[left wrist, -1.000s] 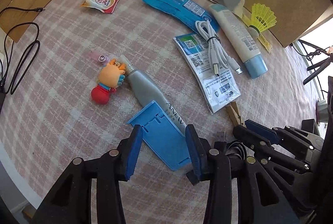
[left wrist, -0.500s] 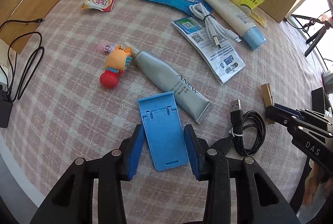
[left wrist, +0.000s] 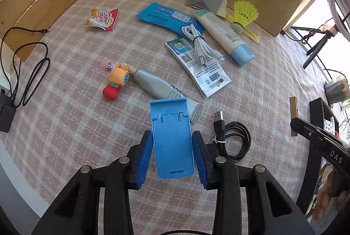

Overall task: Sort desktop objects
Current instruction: 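Carry the phone stand and clothespin to the black tray and release both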

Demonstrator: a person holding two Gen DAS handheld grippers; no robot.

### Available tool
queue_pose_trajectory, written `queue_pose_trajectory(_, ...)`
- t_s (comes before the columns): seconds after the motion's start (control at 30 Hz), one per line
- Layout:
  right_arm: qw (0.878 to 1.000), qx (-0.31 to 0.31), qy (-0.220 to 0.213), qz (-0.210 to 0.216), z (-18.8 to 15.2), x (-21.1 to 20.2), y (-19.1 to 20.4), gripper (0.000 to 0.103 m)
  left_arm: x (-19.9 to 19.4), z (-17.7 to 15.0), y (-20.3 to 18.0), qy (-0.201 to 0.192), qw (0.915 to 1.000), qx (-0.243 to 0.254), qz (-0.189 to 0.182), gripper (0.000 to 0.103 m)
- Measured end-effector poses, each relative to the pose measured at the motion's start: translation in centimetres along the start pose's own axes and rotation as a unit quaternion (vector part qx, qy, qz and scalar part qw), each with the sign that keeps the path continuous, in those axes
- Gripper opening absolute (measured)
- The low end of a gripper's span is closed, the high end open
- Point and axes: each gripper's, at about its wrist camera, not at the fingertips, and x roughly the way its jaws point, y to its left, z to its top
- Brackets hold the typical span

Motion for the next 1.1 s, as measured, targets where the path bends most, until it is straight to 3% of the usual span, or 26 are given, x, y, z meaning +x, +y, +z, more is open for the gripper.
queue_pose_trajectory(0.07,1.000,0.013,-0.013,0.001,-0.5,-1.6,-0.9,0.012,-0.8,-0.3,-2.7,-0.008,0.9998,0.015,-0.012,0.035)
queue_pose_trajectory(0.17,0.999,0.034,-0.031,-0.005,-1.7,-4.2,-3.1,0.012,-0.5,2.5,-6.3,-0.013,0.9983,0.047,-0.032,0.035)
queue_pose_trajectory(0.4,0.991,0.100,-0.077,-0.035,-5.4,-10.1,-8.0,0.012,-4.4,-0.1,-13.6,-0.008,0.9870,0.133,-0.090,0.035)
queue_pose_trajectory(0.57,0.980,0.154,-0.105,-0.064,-9.2,-14.7,-12.6,0.013,-5.5,-1.9,-20.6,0.003,0.9713,0.197,-0.134,0.035)
queue_pose_trajectory(0.8,0.959,0.218,-0.137,-0.116,-13.9,-20.1,-18.4,0.013,-7.1,-5.6,-30.1,0.013,0.9431,0.280,-0.179,0.035)
queue_pose_trajectory(1.1,0.939,0.259,-0.154,-0.163,-17.2,-24.3,-23.0,0.013,-8.4,-9.3,-38.7,0.023,0.9150,0.345,-0.209,0.035)
